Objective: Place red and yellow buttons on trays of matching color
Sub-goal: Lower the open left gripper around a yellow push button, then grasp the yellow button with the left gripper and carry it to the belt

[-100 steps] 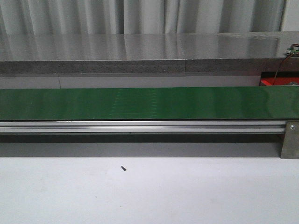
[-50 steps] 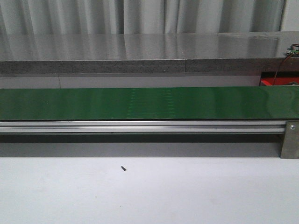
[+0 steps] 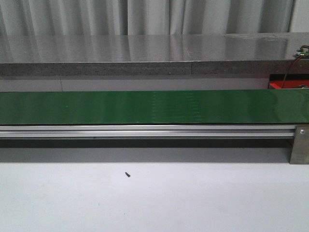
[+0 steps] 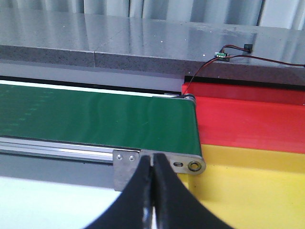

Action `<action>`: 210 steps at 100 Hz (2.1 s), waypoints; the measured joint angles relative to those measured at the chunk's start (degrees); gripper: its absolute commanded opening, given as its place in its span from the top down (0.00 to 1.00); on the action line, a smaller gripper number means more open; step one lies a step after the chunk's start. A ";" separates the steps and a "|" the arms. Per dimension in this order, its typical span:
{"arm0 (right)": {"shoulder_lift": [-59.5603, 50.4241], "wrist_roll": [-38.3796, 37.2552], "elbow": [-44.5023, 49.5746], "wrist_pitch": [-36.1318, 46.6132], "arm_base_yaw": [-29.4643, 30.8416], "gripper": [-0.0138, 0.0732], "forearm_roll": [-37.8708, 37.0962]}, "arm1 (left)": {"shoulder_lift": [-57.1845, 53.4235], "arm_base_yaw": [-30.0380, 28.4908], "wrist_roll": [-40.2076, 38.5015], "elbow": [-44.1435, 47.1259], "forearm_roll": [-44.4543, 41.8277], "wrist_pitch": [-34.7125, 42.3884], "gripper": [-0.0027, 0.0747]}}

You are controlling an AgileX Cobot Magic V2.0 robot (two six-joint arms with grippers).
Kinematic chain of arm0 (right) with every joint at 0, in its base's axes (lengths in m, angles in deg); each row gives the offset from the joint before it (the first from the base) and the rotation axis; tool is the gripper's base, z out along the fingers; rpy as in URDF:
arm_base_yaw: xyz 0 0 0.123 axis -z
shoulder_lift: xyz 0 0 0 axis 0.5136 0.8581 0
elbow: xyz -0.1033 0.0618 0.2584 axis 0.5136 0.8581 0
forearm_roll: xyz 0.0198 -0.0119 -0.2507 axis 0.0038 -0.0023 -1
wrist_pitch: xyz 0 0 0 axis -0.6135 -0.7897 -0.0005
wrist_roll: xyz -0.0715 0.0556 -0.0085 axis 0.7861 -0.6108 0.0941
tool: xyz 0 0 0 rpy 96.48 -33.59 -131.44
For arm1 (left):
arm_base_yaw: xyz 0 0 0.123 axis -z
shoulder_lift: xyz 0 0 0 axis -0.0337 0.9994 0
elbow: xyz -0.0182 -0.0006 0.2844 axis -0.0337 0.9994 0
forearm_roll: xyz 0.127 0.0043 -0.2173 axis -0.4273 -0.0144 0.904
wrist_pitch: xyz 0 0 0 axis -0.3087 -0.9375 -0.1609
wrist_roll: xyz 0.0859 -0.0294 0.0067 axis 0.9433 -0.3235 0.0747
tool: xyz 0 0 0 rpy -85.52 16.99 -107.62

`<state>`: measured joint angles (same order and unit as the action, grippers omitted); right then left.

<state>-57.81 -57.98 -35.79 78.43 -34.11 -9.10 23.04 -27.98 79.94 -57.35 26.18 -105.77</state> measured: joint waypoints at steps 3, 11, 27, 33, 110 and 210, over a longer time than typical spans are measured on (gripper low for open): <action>0.00 0.00 0.00 0.00 0.00 0.92 0.00 | 0.00 0.00 0.09 -0.08 0.00 0.00 0.14; 0.00 0.00 0.00 0.00 0.00 0.92 0.00 | 0.00 0.00 0.09 -0.15 0.00 0.00 0.14; 0.00 0.00 0.00 0.00 0.00 0.92 0.00 | 0.00 0.00 0.09 -0.15 0.00 -0.21 0.19; 0.00 0.00 0.00 0.00 0.00 0.92 0.00 | 0.00 0.00 0.09 -0.15 0.00 -0.22 0.22; 0.00 0.00 0.00 0.00 0.00 0.92 0.00 | 0.00 0.00 0.09 -0.15 -0.82 -1.46 0.25; 0.00 0.00 0.00 0.00 0.00 0.92 0.00 | 4.61 0.00 0.09 -0.43 -0.94 -2.14 0.87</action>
<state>-57.81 -57.98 -35.79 78.43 -34.11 -9.10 27.65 -27.98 80.03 -57.78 25.25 -107.90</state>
